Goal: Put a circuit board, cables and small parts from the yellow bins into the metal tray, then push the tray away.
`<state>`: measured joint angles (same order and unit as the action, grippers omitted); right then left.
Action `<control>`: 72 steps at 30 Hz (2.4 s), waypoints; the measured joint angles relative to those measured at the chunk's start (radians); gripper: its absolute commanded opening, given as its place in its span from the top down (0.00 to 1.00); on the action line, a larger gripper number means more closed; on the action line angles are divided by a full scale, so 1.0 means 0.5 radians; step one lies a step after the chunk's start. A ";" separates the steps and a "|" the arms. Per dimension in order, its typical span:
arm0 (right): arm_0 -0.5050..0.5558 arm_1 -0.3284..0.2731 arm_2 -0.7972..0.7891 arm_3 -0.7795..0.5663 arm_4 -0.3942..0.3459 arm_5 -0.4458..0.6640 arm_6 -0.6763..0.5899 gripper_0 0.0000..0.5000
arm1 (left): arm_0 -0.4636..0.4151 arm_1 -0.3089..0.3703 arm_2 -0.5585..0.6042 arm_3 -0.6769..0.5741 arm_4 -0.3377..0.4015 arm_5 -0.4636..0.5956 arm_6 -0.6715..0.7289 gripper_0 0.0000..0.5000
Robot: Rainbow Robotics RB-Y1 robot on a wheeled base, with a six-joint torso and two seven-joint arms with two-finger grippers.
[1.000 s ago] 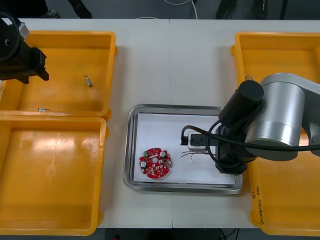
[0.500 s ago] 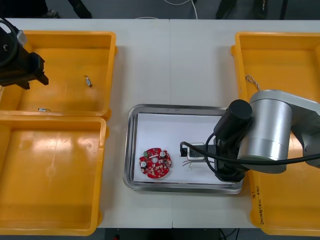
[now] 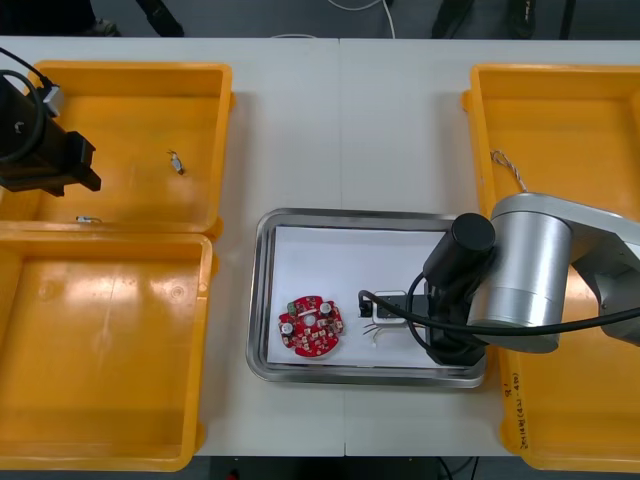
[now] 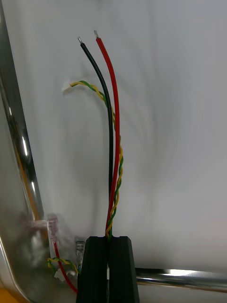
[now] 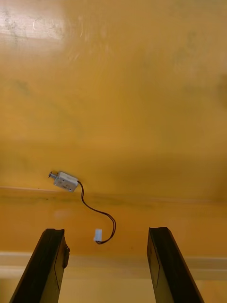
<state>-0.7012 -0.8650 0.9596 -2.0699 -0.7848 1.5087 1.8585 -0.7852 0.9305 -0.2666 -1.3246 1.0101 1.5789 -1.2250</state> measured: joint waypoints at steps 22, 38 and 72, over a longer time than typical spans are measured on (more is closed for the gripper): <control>0.000 0.020 0.033 0.003 0.022 -0.016 -0.001 0.00 | 0.144 -0.063 -0.032 -0.005 -0.069 -0.146 0.000 0.00; -0.008 0.068 -0.076 0.001 0.031 0.000 -0.001 0.00 | 0.145 -0.074 -0.129 -0.006 -0.099 -0.221 0.000 0.70; -0.194 0.421 -1.557 0.308 -0.254 0.813 -0.556 0.00 | 0.135 -0.076 -0.023 -0.111 -0.118 -0.231 -0.002 1.00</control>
<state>-0.7981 -0.6546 0.1809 -1.9157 -0.9117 1.9154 1.5805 -0.7176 0.8925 -0.2782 -1.3802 0.9510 1.4636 -1.2259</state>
